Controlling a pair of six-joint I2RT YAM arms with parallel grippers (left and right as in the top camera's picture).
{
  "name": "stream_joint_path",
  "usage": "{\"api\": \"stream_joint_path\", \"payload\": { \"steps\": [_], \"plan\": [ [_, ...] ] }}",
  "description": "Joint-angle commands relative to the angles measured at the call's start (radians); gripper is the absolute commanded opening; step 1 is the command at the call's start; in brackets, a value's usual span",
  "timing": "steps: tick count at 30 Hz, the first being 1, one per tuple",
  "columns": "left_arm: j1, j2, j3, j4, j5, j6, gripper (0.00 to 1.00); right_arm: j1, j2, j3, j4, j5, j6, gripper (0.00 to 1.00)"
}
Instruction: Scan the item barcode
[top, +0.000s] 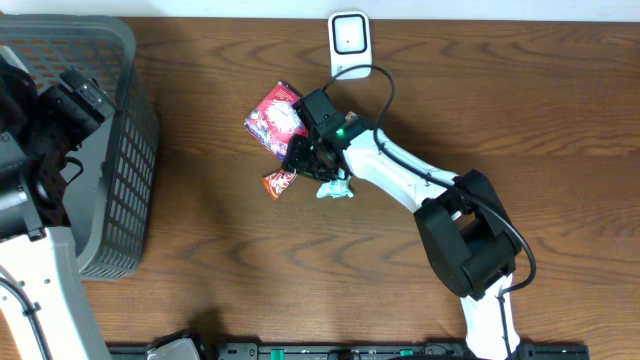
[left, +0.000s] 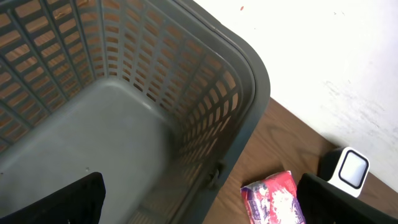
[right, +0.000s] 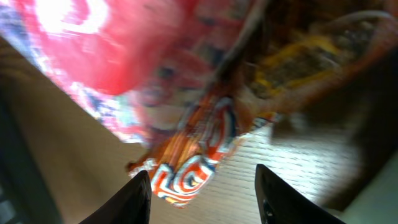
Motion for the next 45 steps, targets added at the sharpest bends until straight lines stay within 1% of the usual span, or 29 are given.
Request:
{"api": "stream_joint_path", "payload": {
  "steps": [1, 9, 11, 12, 14, 18, 23, 29, 33, 35, 36, 37, 39, 42, 45],
  "plan": [
    [0.003, 0.005, 0.006, 0.000, -0.012, -0.002, 0.98, 0.028, 0.007, 0.007, -0.003, 0.086, 0.019, 0.49],
    [0.003, 0.005, 0.006, 0.000, -0.012, -0.002, 0.98, 0.060, 0.075, 0.006, 0.066, 0.085, 0.062, 0.48],
    [0.003, 0.005, 0.006, 0.000, -0.012, -0.002, 0.98, 0.059, 0.083, 0.006, 0.069, 0.087, 0.077, 0.44],
    [0.003, 0.005, 0.006, 0.000, -0.012, -0.002, 0.98, 0.057, 0.083, 0.006, 0.068, 0.093, 0.076, 0.42],
    [0.003, 0.005, 0.006, 0.000, -0.012, -0.002, 0.98, 0.053, 0.082, 0.009, 0.052, 0.109, 0.073, 0.41],
    [0.003, 0.005, 0.006, 0.000, -0.012, -0.002, 0.98, 0.043, 0.082, 0.011, -0.010, 0.198, 0.053, 0.42],
    [0.003, 0.005, 0.006, 0.000, -0.012, -0.001, 0.98, 0.017, 0.082, 0.011, -0.058, 0.212, -0.005, 0.39],
    [0.003, 0.005, 0.006, 0.000, -0.012, -0.001, 0.98, 0.004, 0.082, 0.011, -0.190, 0.320, -0.040, 0.37],
    [0.003, 0.005, 0.006, 0.000, -0.012, -0.002, 0.98, -0.007, 0.082, 0.011, -0.250, 0.367, -0.091, 0.36],
    [0.003, 0.005, 0.006, 0.000, -0.012, -0.002, 0.98, -0.009, 0.082, 0.018, -0.257, 0.360, -0.137, 0.36],
    [0.003, 0.005, 0.006, 0.000, -0.012, -0.002, 0.98, -0.009, 0.082, 0.031, -0.259, 0.339, -0.198, 0.37],
    [0.003, 0.005, 0.006, 0.000, -0.012, -0.002, 0.98, -0.009, 0.082, 0.040, -0.263, 0.329, -0.219, 0.38],
    [0.003, 0.005, 0.006, 0.000, -0.012, -0.002, 0.98, -0.009, 0.082, 0.048, -0.270, 0.303, -0.224, 0.38],
    [0.003, 0.005, 0.006, 0.000, -0.012, -0.002, 0.98, -0.008, 0.083, 0.047, -0.272, 0.260, -0.225, 0.36],
    [0.003, 0.005, 0.006, 0.000, -0.012, -0.002, 0.98, 0.010, 0.084, 0.029, -0.253, 0.288, -0.247, 0.36]
  ]
}}
